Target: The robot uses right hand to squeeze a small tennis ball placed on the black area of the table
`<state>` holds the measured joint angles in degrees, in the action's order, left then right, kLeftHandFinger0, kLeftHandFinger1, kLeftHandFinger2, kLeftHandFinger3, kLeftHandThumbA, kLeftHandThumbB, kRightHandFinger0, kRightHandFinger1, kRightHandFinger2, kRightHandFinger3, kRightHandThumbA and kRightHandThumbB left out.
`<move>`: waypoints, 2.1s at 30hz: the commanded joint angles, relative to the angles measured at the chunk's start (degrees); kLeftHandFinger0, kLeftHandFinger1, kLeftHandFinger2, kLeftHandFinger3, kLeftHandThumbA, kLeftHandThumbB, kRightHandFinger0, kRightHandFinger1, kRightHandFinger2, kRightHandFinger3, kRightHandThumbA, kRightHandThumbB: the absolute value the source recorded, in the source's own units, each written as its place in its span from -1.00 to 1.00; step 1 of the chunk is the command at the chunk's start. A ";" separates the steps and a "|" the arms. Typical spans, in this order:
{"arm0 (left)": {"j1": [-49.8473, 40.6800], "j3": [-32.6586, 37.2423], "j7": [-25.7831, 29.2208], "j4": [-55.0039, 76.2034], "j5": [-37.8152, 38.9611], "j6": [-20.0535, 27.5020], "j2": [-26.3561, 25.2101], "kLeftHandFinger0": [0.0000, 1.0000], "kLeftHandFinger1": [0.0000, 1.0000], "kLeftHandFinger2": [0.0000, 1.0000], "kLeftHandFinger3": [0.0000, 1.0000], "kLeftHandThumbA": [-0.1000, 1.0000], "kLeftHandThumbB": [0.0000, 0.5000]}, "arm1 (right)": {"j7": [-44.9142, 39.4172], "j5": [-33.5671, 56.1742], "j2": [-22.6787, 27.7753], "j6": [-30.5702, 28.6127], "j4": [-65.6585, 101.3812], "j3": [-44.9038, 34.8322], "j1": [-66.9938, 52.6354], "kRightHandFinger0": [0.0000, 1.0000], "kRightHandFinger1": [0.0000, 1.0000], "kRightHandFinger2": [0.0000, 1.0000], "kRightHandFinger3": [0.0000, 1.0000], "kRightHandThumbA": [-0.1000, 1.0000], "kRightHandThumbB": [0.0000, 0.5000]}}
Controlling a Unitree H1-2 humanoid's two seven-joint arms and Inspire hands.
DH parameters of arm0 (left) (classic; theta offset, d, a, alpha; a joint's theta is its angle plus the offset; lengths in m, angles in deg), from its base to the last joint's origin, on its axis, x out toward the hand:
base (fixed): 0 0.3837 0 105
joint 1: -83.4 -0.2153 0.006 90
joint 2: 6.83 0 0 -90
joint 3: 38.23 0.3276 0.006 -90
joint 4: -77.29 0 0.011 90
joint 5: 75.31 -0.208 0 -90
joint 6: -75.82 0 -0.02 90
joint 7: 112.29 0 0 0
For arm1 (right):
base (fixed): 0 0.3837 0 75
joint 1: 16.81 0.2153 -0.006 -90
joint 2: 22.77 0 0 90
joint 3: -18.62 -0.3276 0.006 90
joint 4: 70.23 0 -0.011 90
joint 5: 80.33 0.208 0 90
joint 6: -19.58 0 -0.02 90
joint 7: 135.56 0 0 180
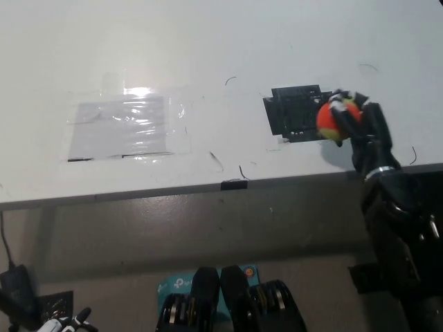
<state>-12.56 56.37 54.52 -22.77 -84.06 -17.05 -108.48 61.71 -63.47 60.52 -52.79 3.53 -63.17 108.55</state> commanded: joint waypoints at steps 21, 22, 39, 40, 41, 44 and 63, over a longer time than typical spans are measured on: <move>0.08 1.41 -1.13 3.07 -1.70 -0.13 -2.55 -0.61 -0.63 -0.18 0.16 1.00 1.00 | 0.82 -49.21 4.11 -1.33 -44.45 53.53 29.87 0.62 1.00 1.00 1.00 -0.06 -0.11; 0.09 1.44 -1.11 3.07 -1.68 -0.17 -2.56 -0.61 -0.63 -0.18 0.17 1.00 1.00 | 0.94 -49.08 3.97 -1.28 -44.89 53.99 30.06 0.69 1.00 1.00 1.00 -0.04 -0.08; 1.54 1.74 -1.66 2.29 -1.35 -0.62 -3.09 -0.57 -0.58 -0.19 0.15 1.00 1.00 | 0.30 -49.33 4.65 2.52 -40.86 49.11 28.46 1.00 1.00 1.00 1.00 0.43 0.85; 1.54 1.73 -1.67 2.29 -1.36 -0.62 -3.08 -0.57 -0.58 -0.19 0.15 1.00 1.00 | 0.17 -49.71 4.63 2.50 -40.79 48.76 28.38 1.00 1.00 1.00 1.00 0.43 0.85; 1.43 1.53 -1.68 2.53 -1.31 -1.31 -2.99 -0.56 -0.58 -0.19 0.15 1.00 1.00 | -0.35 -50.25 4.70 2.55 -40.09 48.01 27.99 1.00 1.00 1.00 1.00 0.46 0.85; 1.24 1.31 -1.87 3.11 -1.19 -1.59 -3.07 -0.60 -0.60 -0.23 0.03 1.00 1.00 | -1.58 -49.72 5.48 2.16 -35.37 43.92 25.91 1.00 1.00 1.00 1.00 0.38 0.83; 0.83 0.69 -1.18 2.20 -0.61 -1.14 -2.24 -0.63 -0.67 -0.29 0.01 1.00 1.00 | -14.33 -51.87 10.94 2.46 -10.77 30.71 17.40 1.00 1.00 1.00 1.00 0.13 0.34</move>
<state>-11.27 57.95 53.60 -21.39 -84.76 -18.40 -109.79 52.10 -114.06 68.82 -51.31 -13.06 -29.45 125.08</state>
